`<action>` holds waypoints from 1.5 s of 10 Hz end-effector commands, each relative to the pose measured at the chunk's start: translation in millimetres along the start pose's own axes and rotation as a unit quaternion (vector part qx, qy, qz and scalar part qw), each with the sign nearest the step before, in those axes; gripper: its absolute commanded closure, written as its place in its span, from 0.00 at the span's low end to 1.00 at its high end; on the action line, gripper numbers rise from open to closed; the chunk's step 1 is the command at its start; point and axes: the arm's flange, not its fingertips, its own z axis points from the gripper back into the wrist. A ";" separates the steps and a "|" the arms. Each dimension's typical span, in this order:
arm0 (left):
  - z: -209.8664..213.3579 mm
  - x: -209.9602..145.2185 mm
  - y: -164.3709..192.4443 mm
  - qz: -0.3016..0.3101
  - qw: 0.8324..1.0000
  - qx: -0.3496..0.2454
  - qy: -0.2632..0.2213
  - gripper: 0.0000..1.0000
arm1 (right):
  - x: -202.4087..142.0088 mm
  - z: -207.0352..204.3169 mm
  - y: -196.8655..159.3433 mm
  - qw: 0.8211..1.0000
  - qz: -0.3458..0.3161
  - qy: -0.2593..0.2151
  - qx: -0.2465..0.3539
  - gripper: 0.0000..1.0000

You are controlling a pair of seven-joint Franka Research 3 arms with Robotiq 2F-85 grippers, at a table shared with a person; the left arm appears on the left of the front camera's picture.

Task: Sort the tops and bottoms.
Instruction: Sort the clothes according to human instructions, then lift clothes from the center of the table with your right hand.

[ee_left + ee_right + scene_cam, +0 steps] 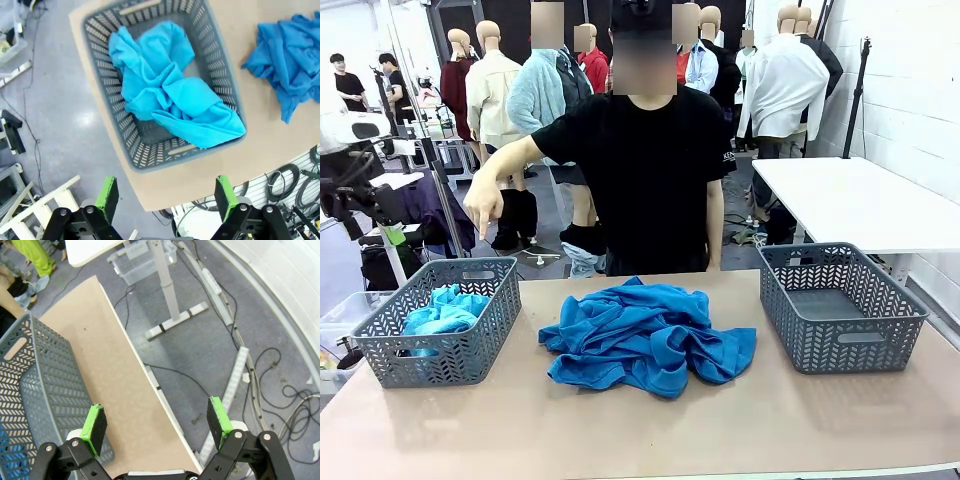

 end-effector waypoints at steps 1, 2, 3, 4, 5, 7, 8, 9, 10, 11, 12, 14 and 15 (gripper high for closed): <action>-22.9 -4.2 -8.3 -0.010 1.000 -0.001 0.021 0.00 | 0.0 1.2 1.7 1.000 -0.001 0.003 -0.001 0.00; -22.9 -4.2 -8.3 -0.010 1.000 -0.001 0.021 0.00 | 0.0 1.2 1.7 1.000 -0.001 0.003 -0.001 0.00; -22.9 -4.2 -8.3 -0.010 1.000 -0.001 0.021 0.00 | 0.0 1.2 1.7 1.000 -0.001 0.003 -0.001 0.00; -22.9 -4.2 -8.3 -0.010 1.000 -0.001 0.021 0.00 | 0.0 1.2 1.7 1.000 -0.001 0.003 -0.001 0.00; -22.9 -4.2 -8.3 -0.010 1.000 -0.001 0.021 0.00 | 0.0 1.2 1.7 1.000 -0.001 0.003 -0.001 0.00; -22.9 -4.2 -8.3 -0.010 1.000 -0.001 0.021 0.00 | 0.0 1.2 1.7 1.000 -0.001 0.003 -0.001 0.00; -22.9 -4.2 -8.3 -0.010 1.000 -0.001 0.021 0.00 | 0.0 1.2 1.7 1.000 -0.001 0.003 -0.001 0.00; -25.0 -3.2 -10.0 -0.008 1.000 -0.007 0.025 0.00 | 0.0 1.2 1.7 1.000 -0.001 0.003 -0.001 0.00; -15.4 -9.4 8.4 0.026 1.000 0.005 -0.008 0.00 | 0.0 0.0 0.0 1.000 0.000 0.000 0.000 0.00; -3.4 -18.1 27.1 0.061 0.997 0.014 -0.037 0.00 | 8.7 21.6 26.3 0.998 0.044 -0.039 0.021 0.00; 8.4 -32.7 48.8 0.097 0.993 0.016 -0.067 0.00 | 19.5 52.8 71.3 0.988 0.106 -0.080 0.081 0.00; 21.6 -63.7 86.8 0.166 0.979 0.011 -0.118 0.00 | 30.8 108.8 151.4 0.956 0.214 -0.124 0.158 0.00; 24.5 -80.1 101.3 0.190 0.972 0.013 -0.138 0.00 | 26.3 137.2 190.2 0.928 0.278 -0.131 0.211 0.00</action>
